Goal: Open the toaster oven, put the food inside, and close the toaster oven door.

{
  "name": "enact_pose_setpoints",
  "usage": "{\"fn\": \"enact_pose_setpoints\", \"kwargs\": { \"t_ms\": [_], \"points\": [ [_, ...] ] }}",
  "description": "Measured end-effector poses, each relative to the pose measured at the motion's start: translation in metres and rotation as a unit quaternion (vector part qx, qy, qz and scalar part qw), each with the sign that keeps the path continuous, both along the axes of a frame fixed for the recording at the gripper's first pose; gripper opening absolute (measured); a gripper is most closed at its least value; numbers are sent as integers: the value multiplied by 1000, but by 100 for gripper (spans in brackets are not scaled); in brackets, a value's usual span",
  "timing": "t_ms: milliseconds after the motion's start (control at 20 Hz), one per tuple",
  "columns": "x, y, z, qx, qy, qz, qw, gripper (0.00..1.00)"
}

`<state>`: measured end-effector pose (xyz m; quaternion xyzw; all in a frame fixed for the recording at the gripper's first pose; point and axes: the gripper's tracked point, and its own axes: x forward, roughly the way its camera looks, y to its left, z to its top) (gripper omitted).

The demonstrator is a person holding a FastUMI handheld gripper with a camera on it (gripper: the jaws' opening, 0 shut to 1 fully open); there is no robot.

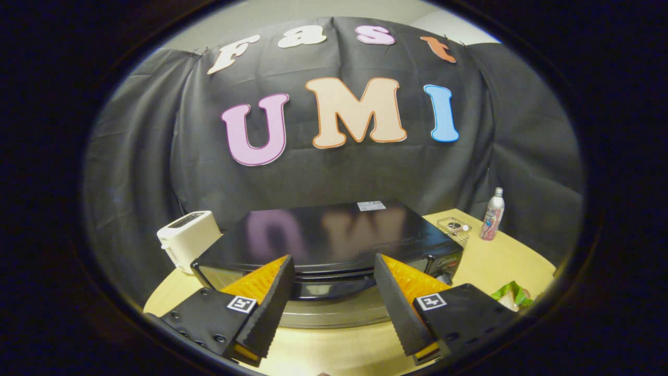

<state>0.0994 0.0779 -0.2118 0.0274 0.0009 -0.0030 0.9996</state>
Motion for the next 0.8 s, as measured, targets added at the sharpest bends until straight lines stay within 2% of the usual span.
{"fn": "enact_pose_setpoints", "kwargs": {
  "t_ms": [300,600,800],
  "points": [
    [-27,-5,-14,5,10,-2,1000,96],
    [-63,-10,-39,-8,68,-27,997,96],
    [-90,-13,-70,-49,125,-46,990,95]
  ]
}}
